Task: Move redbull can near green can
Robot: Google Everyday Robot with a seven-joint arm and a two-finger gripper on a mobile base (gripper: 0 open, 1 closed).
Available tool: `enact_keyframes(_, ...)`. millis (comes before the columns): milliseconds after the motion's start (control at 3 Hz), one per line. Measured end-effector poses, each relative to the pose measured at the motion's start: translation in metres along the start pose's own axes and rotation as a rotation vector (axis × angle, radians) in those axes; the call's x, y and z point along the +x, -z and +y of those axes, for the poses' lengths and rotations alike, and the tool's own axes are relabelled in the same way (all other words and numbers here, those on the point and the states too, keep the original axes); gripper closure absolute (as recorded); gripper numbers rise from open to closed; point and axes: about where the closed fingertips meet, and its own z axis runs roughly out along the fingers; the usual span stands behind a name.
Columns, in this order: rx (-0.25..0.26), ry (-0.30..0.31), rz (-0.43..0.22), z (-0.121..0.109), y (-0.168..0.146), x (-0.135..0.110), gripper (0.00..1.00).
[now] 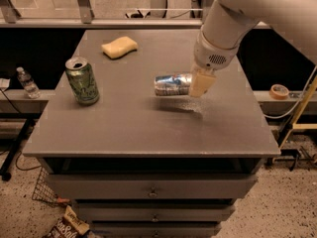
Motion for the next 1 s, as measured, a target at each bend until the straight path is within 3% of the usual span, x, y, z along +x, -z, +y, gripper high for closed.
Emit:
enact_keyframes(333,-0.003,-0.004,-0.004,0.0,-0.001,0.001,1.0)
enact_keyframes(667,-0.041,0.083,-0.072,0.01,-0.006,-0.022,1.0)
enact_keyframes(1000,-0.083,0.25,-0.152,0.028,-0.006,-0.071,1.0)
